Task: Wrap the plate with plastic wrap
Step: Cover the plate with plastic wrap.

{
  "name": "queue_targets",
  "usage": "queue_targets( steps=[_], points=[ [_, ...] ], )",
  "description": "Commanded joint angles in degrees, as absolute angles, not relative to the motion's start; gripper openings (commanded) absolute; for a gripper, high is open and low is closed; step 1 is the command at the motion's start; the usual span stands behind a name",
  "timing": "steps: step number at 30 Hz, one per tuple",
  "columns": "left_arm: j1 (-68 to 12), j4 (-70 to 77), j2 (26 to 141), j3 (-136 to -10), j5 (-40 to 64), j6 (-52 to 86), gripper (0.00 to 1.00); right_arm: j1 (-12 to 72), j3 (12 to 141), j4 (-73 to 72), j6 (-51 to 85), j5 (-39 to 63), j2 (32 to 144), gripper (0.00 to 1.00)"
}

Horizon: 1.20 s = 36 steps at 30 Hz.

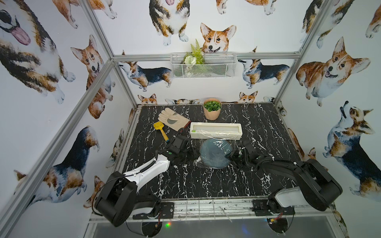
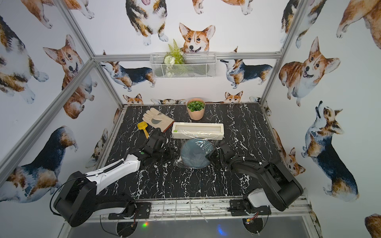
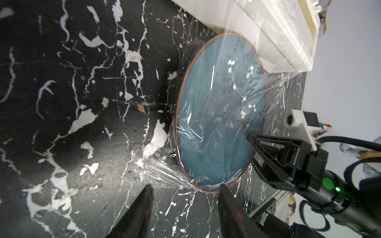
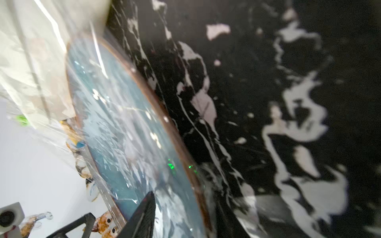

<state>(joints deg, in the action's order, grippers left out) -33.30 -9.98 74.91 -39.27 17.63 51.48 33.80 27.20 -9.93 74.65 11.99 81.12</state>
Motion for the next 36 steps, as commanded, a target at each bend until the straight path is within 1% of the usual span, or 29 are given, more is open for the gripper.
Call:
queue_targets(
  steps=[1,3,8,9,10,12,14,15,19,21,23,27,29,36],
  points=[
    [-33.19,-5.57,74.97,-37.76,19.35,55.06,0.52,35.7,25.74,-17.29,86.06,1.47,83.98,0.45],
    [-33.28,-4.21,75.05,-36.89,19.93,56.24,0.51,36.43,25.49,-19.47,87.03,-1.05,84.85,0.41],
    [-33.31,-2.67,74.97,-36.04,20.34,57.68,0.5,37.15,24.88,-21.77,86.5,-3.53,83.2,0.1],
    [-33.31,-2.51,74.97,-35.99,20.3,57.94,0.5,36.96,24.66,-21.57,86.52,-3.43,81.94,0.02],
    [-33.31,-2.04,75.02,-35.96,20.47,58.33,0.5,36.87,24.32,-21.45,86.65,-3.13,80.69,0.0],
    [-33.3,-0.78,75.34,-35.87,21.03,59.41,0.53,36.4,23.88,-20.76,87.06,-2.46,78.35,0.0],
    [-33.31,1.37,76.01,-35.95,22.13,61.04,0.6,34.83,23.07,-20.09,88.3,-0.48,75.05,0.0],
    [-33.31,2.53,76.47,-36.03,22.73,61.78,0.61,33.88,22.54,-20.21,88.62,0.41,73.49,0.0],
    [-33.31,6.32,78.11,-36.54,23.9,63.99,0.62,30.51,23.76,-14.89,85.89,3.66,67.75,0.0],
    [-33.44,8.48,79.85,-37.39,24.28,64.81,0.62,29.72,24.47,-14.17,84.2,5.51,66.84,0.0],
    [-33.48,10.36,81.91,-38.54,25.01,65.63,0.62,29.61,24.1,-16.53,83.91,7.17,66.88,0.0],
    [-33.82,16.69,86.36,-40.14,26.99,68.86,0.62,29.53,22.13,-26.71,84.41,10.68,68.53,0.0],
    [-34.07,18.79,87.88,-40.56,27.62,69.83,0.61,29.45,21.63,-29.53,84.86,11.3,68.99,0.0],
    [-35.35,21.95,91.09,-40.95,27.74,71.52,0.6,29.58,22.82,-29.25,84.64,11.52,68.99,0.0]
  ],
)
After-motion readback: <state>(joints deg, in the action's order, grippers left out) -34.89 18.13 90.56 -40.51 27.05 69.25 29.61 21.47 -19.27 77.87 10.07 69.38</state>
